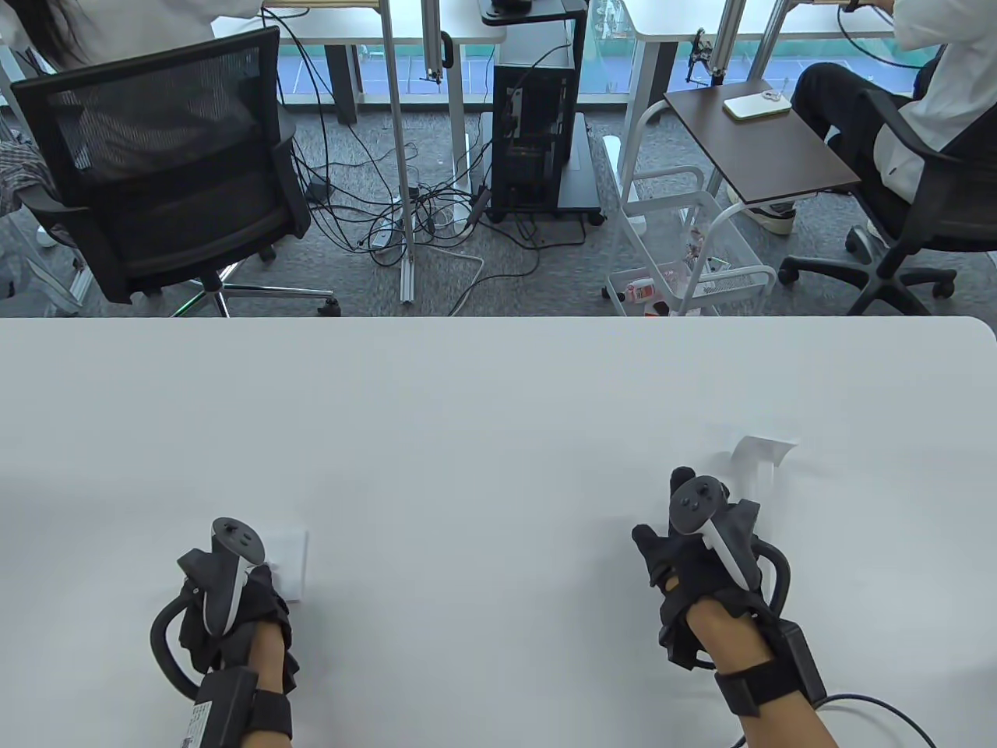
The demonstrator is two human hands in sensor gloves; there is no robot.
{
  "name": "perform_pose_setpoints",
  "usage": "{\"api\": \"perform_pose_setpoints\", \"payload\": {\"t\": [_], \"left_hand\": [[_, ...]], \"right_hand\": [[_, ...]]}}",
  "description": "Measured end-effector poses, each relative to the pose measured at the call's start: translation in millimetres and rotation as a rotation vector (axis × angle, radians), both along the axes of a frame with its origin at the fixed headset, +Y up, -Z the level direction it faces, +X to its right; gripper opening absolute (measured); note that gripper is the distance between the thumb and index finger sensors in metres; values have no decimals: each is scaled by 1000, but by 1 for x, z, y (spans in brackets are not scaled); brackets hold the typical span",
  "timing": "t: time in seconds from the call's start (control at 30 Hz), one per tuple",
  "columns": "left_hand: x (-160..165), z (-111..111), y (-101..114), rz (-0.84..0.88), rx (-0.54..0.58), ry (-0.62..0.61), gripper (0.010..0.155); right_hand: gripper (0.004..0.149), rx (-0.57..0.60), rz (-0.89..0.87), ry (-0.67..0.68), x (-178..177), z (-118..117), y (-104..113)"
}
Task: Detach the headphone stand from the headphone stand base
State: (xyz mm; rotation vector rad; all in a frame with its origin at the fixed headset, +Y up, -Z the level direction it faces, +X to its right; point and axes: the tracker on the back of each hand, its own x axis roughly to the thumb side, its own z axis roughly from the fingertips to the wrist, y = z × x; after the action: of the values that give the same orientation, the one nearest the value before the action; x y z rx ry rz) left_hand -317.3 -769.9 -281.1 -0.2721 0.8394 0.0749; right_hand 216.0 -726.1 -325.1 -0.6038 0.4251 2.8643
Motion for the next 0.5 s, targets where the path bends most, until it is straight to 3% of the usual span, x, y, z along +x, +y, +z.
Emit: {"api": "perform_pose_setpoints", "payload": {"t": [0.23, 0.37, 0.5], "left_hand": [[-5, 7, 10, 20, -14, 11, 76], [-1, 15, 31, 46, 83, -18, 78], [26, 18, 58, 19, 196, -139, 77]], "right_hand": [[88, -27, 40, 22, -4, -1, -8], [89, -45, 55, 40, -7, 0, -8], [89, -48, 64, 56, -9, 2, -8]]}}
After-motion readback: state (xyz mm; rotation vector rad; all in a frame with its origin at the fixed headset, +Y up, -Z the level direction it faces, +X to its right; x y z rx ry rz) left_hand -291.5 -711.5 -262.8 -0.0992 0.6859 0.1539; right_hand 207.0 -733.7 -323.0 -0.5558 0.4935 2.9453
